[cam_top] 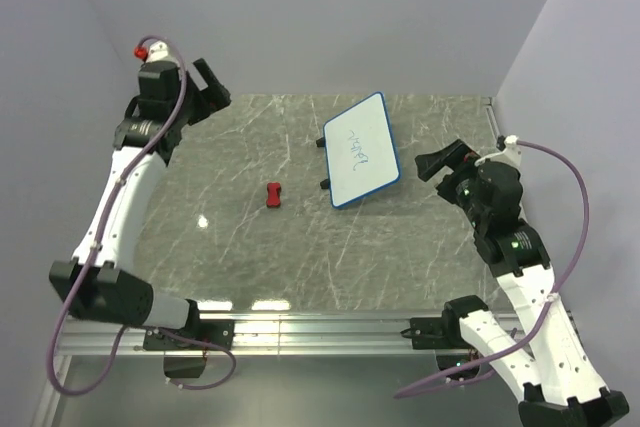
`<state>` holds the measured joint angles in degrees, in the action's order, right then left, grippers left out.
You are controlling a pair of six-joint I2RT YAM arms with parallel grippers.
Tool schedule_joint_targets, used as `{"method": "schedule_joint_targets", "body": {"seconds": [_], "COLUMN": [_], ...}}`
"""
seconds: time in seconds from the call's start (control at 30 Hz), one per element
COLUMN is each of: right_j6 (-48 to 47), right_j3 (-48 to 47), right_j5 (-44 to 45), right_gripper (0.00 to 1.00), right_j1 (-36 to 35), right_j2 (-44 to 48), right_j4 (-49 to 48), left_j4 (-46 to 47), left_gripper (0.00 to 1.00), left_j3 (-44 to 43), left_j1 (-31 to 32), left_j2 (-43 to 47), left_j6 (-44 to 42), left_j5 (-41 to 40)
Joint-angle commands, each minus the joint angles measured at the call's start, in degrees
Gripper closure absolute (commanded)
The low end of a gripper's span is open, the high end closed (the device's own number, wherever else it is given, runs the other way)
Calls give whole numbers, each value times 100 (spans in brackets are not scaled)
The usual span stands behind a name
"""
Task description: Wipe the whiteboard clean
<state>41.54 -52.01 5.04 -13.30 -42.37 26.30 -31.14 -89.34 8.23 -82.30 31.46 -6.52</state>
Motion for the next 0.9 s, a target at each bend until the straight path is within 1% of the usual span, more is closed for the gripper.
{"method": "schedule_joint_targets", "body": {"seconds": [0.0, 0.03, 0.07, 0.1, 0.17, 0.2, 0.27, 0.3, 0.37, 0.47, 0.5, 0.57, 0.73, 0.8, 0.87], "right_j6": [117, 135, 92, 13, -128, -207, -523, -715, -805, -814, -814, -823, -796, -831, -875], "right_j3": [164, 191, 208, 174, 95, 51, -211, -309, -554, -967, -1082, -1380, -1996, -2278, -2471], "right_j5": [173, 225, 252, 304, 506, 507, 254, 122, -81, -476, -660, -767, -934, -969, -970], "right_gripper": [0, 0, 0, 0, 0, 0, 0, 0, 0, 2, 2, 2, 5, 5, 6], "right_j1": [-85, -85, -85, -94, -76, -85, -76, -68, -67, 29, 64, 108, 170, 170, 170], "right_j2": [237, 273, 282, 308, 326, 317, 230, 64, -139, -736, -1077, -1413, -2652, -3151, -3443], "right_j4": [85, 129, 164, 260, 305, 288, 279, 244, 217, 226, 217, 182, 182, 226, 261], "left_j4": [9, 194, 500, 599, 705, 679, 469, 137, 81, 248, 240, 205, 231, 170, 29], "left_gripper": [1, 1, 1, 1, 1, 1, 0, 0, 1, 1, 1, 0, 3, 5, 7], "left_j3": [712, 942, 1145, 1478, 1665, 1700, 1543, 1308, 1200, 1183, 1147, 1007, 655, 462, 278], "left_j1": [-164, -146, -94, -93, -93, -93, -76, -85, 46, 161, 179, 258, 469, 618, 758], "left_j2": [355, 555, 679, 802, 961, 918, 576, 427, 110, -163, -250, -540, -1225, -1472, -1876], "left_j6": [81, 71, 149, 254, 439, 379, 360, 334, 212, -52, -166, -298, -606, -737, -791], "left_j5": [1203, 1406, 1408, 1139, 751, 671, 180, 126, -24, -7, 19, 11, 125, 169, 195]}}
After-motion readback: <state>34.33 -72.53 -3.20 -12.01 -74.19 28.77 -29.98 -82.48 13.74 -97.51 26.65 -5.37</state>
